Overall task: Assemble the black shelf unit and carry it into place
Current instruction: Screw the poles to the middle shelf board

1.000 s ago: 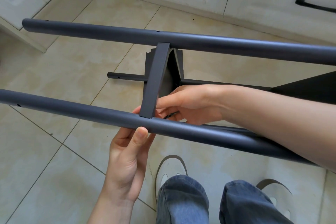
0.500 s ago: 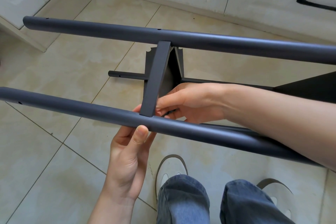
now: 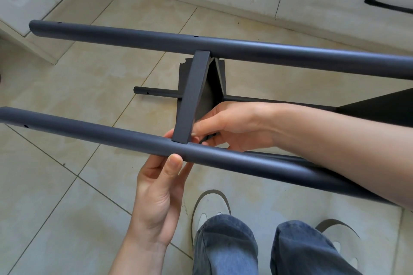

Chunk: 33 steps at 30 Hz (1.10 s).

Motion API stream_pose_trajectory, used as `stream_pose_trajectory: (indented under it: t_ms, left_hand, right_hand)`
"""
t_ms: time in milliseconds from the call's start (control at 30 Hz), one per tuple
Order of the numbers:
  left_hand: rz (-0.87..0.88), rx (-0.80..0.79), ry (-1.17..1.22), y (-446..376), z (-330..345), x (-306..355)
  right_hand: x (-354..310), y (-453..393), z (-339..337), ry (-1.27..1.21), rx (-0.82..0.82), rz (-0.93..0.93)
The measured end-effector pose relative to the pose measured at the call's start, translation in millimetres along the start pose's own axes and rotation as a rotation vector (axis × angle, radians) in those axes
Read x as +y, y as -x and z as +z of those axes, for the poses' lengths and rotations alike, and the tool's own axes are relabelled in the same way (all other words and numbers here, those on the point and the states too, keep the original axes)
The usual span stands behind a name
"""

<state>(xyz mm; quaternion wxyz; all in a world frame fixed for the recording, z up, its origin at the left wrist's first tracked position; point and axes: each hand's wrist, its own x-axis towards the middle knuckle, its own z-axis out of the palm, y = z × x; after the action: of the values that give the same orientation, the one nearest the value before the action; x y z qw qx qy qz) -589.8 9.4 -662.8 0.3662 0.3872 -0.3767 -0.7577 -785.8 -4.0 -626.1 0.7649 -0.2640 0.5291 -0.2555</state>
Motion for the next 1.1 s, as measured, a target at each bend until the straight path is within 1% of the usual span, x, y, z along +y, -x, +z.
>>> stream_pose_trajectory:
  t_ms: [167,300,400,500,600,633,700,767,833,867,900,933,1000,1100]
  left_hand:
    - [0.009,-0.013,0.008,0,1,-1]
    - [0.010,-0.025,0.022,0,4,1]
    - [0.012,-0.035,0.054,1,7,3]
    - [0.006,-0.010,0.089,3,7,4]
    - [0.002,0.025,0.096,7,7,4]
    - [-0.005,0.032,0.100,9,8,5]
    - [-0.014,0.049,0.116,13,10,4]
    - [-0.015,0.080,0.121,18,11,4]
    - [-0.031,0.112,0.099,23,11,6]
    - [-0.044,0.118,0.090,25,11,6]
    - [-0.057,0.127,0.079,28,10,7]
    - [-0.071,0.137,0.069,30,10,7]
    - [-0.100,0.152,0.065,34,8,6]
    - [-0.148,0.181,0.085,40,11,9]
  right_hand:
    - [2,-3,5,0.009,0.082,0.020]
    - [2,1,8,0.055,0.170,-0.017]
    - [1,13,4,0.059,0.181,-0.041]
    - [-2,37,-4,0.072,0.220,-0.047]
    - [-9,64,-5,0.280,0.333,-0.124]
    - [-12,74,-4,0.369,0.393,-0.172]
    - [-21,92,-2,0.526,0.520,-0.326]
    - [-29,105,-3,0.707,0.678,-0.492]
    - [-35,111,-7,0.970,0.870,-0.581]
    - [-36,111,-11,1.101,0.932,-0.575]
    - [-36,108,-15,1.203,0.956,-0.527]
    - [-36,105,-19,1.253,0.948,-0.452]
    - [-34,100,-22,1.227,0.892,-0.342]
    - [-33,93,-22,1.150,0.825,-0.296]
